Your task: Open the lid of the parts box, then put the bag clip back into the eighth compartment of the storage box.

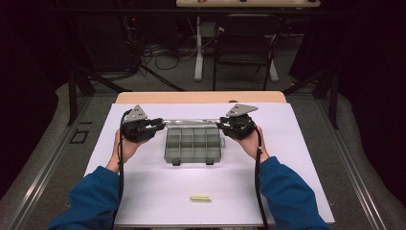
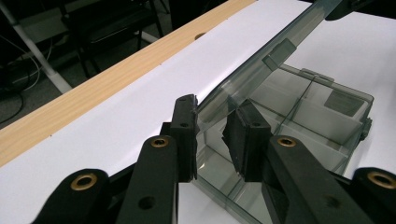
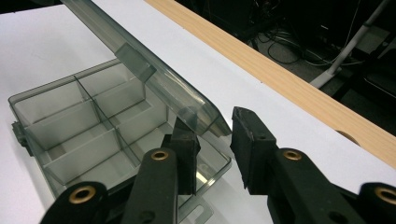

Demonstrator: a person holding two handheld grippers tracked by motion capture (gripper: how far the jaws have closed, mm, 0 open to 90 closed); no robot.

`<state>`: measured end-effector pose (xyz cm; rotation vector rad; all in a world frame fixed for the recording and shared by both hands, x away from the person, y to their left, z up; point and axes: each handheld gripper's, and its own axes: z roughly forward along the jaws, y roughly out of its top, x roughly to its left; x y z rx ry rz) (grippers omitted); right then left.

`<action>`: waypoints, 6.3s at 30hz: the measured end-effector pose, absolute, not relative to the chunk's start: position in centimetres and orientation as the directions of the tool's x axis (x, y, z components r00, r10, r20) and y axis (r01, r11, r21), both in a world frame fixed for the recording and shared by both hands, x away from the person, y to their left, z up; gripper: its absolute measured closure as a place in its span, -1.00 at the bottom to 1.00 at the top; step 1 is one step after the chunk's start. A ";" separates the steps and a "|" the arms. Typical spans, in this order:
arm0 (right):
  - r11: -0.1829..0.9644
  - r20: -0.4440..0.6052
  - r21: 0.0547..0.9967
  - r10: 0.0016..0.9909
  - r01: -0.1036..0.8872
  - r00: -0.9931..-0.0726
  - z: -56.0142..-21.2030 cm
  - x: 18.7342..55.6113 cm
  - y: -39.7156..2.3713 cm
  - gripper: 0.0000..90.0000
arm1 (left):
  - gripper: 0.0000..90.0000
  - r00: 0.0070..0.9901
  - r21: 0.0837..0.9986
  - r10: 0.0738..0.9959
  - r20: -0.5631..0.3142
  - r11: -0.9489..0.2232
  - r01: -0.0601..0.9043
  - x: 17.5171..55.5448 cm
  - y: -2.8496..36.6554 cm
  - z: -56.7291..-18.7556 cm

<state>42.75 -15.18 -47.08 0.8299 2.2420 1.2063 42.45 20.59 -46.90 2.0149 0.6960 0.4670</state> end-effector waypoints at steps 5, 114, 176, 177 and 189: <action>0.434 -0.100 0.847 0.697 0.307 -0.710 -46.8 43.6 -15.1 0.60 | 0.68 0.764 0.861 0.644 0.032 -0.406 0.306 43.3 20.6 -46.6; 0.412 0.032 0.800 0.697 0.437 -0.717 -51.6 42.0 -16.7 -0.76 | -0.76 0.669 0.806 0.741 0.056 -0.429 0.408 40.1 20.7 -51.5; 0.548 -0.093 0.792 0.546 0.271 -0.833 -52.4 32.6 -15.6 -1.00 | -1.00 0.625 0.805 0.780 0.032 -0.390 0.446 31.8 22.6 -54.7; 0.551 -0.092 0.790 0.540 0.269 -0.837 -52.4 32.5 -15.4 -1.00 | -1.00 0.625 0.805 0.780 0.032 -0.390 0.446 31.8 22.6 -54.7; 0.614 -0.074 0.747 0.459 0.256 -0.886 -52.4 31.4 -13.4 -1.00 | -1.00 0.634 0.812 0.773 0.025 -0.386 0.438 31.9 22.6 -54.7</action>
